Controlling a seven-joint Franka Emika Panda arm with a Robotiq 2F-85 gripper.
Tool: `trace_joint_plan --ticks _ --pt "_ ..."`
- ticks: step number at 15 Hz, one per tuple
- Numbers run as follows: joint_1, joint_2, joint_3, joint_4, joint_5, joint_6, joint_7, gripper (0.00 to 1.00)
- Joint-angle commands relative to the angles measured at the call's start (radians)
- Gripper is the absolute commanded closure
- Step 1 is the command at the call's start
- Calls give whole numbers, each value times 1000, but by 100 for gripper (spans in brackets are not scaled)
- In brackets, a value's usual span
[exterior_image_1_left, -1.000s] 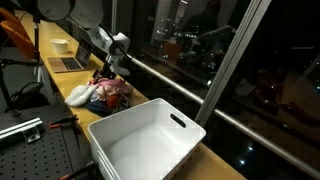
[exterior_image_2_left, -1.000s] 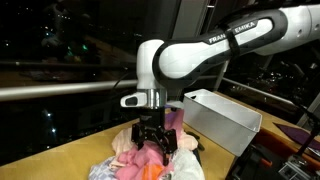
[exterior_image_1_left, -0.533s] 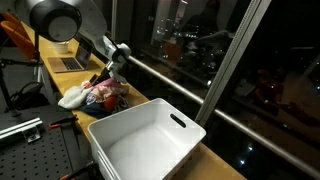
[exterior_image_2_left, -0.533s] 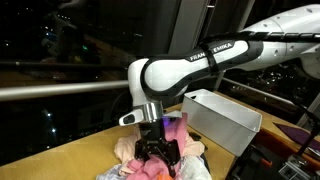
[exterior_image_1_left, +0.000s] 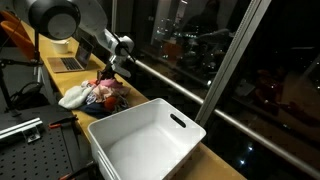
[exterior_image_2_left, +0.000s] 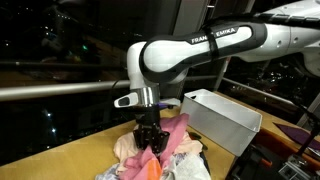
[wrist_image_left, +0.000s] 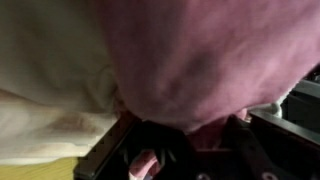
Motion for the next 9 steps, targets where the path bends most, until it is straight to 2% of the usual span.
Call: trace_joint_plan --ticks 1,4,9 --pt "-5 -88 -19 -46 -14 -1 54 99" --pt "-18 -171 -36 -101 -23 -2 82 96" --pt "-76 -408 -70 -280 -49 4 118 96"
